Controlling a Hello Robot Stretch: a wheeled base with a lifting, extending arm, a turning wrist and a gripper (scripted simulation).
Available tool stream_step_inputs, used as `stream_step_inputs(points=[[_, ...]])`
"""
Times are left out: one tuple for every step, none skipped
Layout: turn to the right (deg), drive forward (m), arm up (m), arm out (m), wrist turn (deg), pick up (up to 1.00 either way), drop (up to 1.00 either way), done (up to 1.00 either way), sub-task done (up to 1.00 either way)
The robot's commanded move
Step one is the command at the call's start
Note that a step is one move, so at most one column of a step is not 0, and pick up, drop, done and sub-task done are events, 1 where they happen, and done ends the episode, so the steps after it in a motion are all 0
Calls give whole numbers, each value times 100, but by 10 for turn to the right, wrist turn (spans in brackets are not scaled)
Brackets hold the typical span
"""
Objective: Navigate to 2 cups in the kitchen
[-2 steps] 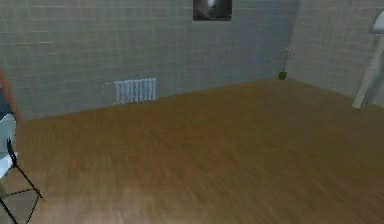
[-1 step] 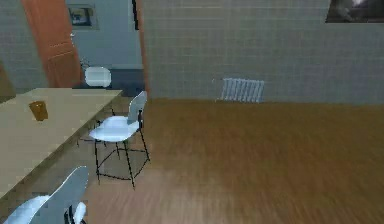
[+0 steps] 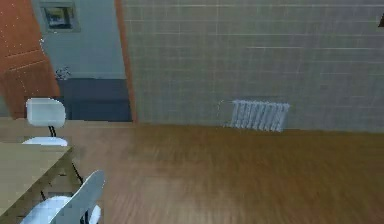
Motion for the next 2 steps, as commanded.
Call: stream_step_inputs(points=[[-450,0,0,0,0,0,0,0,0],[-240,0,0,0,0,0,0,0,0]])
